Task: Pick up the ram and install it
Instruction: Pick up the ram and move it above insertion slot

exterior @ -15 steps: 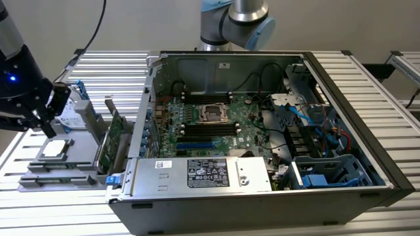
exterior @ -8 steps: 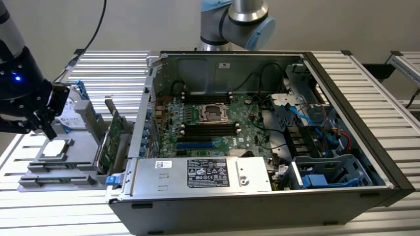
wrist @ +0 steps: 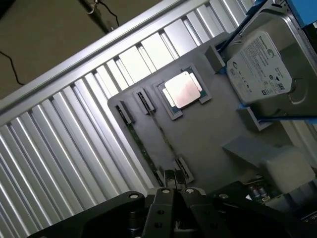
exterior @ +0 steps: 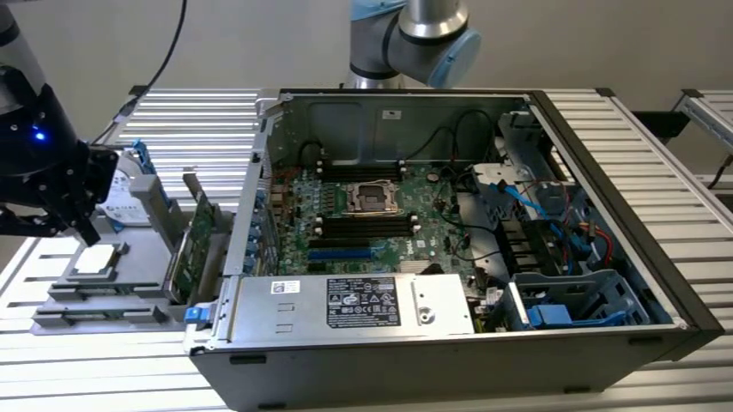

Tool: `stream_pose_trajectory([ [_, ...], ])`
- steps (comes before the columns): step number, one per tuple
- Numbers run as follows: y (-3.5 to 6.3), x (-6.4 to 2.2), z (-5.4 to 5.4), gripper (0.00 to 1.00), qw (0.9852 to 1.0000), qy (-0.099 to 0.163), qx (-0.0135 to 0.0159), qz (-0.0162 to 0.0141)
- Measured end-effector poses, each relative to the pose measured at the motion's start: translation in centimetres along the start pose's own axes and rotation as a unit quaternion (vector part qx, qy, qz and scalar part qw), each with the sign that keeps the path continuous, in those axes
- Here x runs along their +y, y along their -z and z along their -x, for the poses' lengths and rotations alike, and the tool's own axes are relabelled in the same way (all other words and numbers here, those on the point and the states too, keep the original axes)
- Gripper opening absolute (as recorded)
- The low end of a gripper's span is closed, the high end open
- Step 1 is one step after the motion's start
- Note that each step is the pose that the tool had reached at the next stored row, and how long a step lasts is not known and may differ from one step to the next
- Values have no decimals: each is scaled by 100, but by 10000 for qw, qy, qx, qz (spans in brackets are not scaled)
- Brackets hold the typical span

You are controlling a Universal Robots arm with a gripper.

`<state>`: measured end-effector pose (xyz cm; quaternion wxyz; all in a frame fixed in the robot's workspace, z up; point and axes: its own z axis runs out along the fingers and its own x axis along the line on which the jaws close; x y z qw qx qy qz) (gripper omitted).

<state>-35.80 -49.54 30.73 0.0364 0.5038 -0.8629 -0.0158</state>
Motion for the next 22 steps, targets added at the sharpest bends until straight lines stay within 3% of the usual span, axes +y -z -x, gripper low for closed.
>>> stream_pose_trajectory([
  [5,-15,-1,1,11,9990,456,29,-22],
  [10,-28,-2,1,11,9959,901,57,-43],
  [16,-44,-3,2,11,9895,1443,92,-68],
  [22,-59,-4,3,11,9801,1981,127,-93],
])
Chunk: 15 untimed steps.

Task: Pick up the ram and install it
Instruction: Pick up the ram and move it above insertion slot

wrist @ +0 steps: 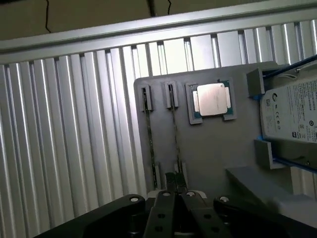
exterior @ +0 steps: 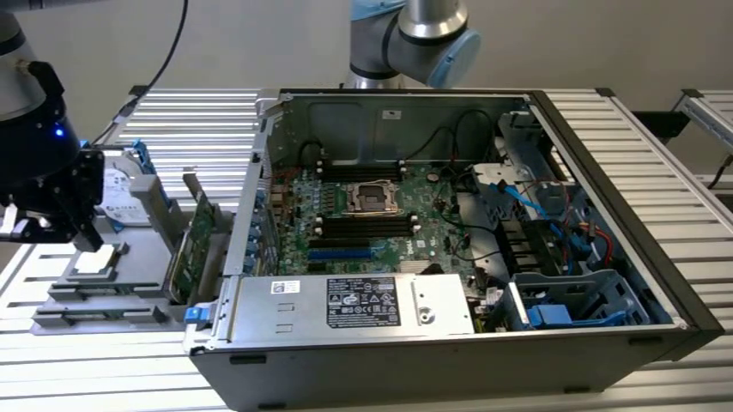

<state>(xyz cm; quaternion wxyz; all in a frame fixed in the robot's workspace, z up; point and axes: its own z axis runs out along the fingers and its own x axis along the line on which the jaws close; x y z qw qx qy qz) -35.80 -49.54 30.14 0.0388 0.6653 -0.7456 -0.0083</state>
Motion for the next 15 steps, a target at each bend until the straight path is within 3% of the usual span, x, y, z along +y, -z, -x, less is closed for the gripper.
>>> stream_pose_trajectory([
  [4,-1,3,0,12,9999,128,7,-6],
  [6,-1,3,0,23,9999,128,8,-6],
  [8,-2,4,0,23,9999,128,8,-6],
  [9,-15,5,-3,30,9999,131,8,-7],
  [15,-116,-4,-94,30,9998,214,-2,7],
])
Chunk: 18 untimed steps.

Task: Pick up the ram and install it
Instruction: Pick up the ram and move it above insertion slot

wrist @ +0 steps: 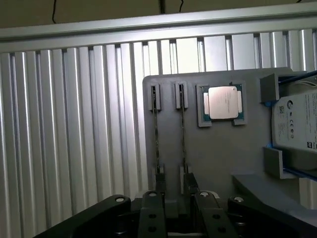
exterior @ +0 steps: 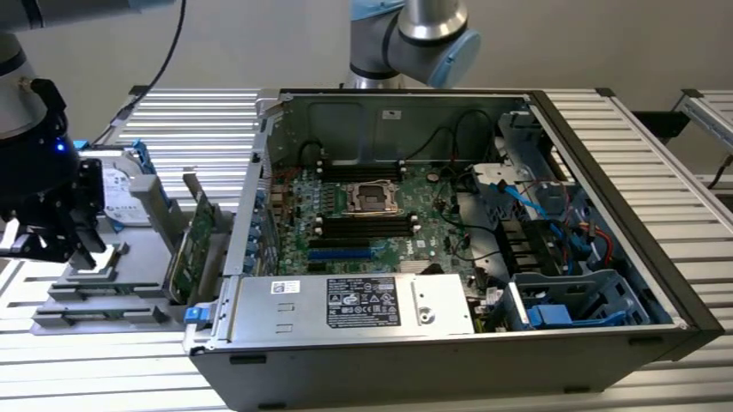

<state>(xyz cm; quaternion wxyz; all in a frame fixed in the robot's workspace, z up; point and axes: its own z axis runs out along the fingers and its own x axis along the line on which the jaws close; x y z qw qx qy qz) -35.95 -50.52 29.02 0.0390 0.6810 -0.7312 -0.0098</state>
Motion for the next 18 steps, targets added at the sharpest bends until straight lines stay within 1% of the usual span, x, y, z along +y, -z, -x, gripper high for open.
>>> stream_pose_trajectory([
  [8,-147,-8,-131,30,9999,131,-32,33],
  [13,-242,16,-160,30,9997,249,-48,31],
  [18,-336,65,-166,30,9992,388,-47,28],
])
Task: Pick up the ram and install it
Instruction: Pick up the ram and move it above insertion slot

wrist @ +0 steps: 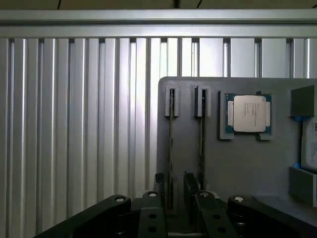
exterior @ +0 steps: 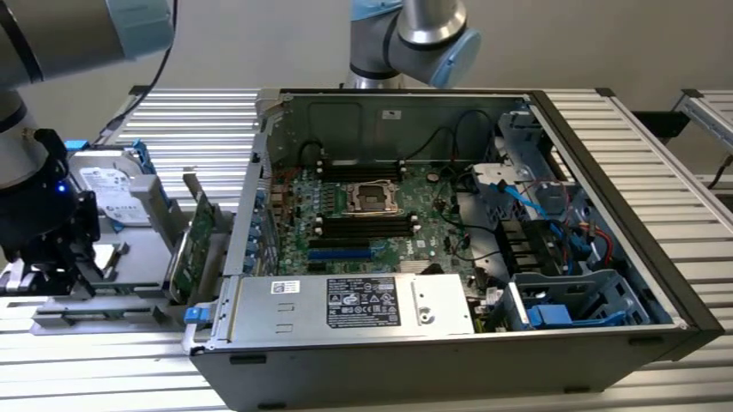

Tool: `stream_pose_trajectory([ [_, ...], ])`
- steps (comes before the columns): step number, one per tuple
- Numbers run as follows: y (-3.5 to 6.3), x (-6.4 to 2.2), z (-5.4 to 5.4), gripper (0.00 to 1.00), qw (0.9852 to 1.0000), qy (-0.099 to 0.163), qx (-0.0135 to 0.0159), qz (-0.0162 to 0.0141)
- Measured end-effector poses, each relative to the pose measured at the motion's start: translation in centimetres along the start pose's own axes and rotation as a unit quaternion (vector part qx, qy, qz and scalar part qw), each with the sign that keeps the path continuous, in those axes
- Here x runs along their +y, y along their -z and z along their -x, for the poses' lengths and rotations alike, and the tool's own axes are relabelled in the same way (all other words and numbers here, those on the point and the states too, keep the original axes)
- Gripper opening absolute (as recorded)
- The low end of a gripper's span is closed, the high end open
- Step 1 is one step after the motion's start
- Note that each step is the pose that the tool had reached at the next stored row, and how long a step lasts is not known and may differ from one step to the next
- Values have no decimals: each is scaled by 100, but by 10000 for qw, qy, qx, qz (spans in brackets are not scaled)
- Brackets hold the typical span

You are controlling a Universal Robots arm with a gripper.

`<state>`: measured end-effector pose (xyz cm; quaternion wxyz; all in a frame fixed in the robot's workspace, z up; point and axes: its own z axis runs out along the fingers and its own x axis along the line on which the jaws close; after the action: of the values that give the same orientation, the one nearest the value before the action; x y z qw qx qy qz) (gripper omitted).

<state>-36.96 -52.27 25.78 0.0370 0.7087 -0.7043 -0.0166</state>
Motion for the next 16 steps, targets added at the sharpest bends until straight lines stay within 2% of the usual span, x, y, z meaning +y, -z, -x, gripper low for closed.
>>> stream_pose_trajectory([
  [8,-152,84,0,30,9997,228,3,-7],
  [16,-297,78,3,30,9992,402,14,-12],
])
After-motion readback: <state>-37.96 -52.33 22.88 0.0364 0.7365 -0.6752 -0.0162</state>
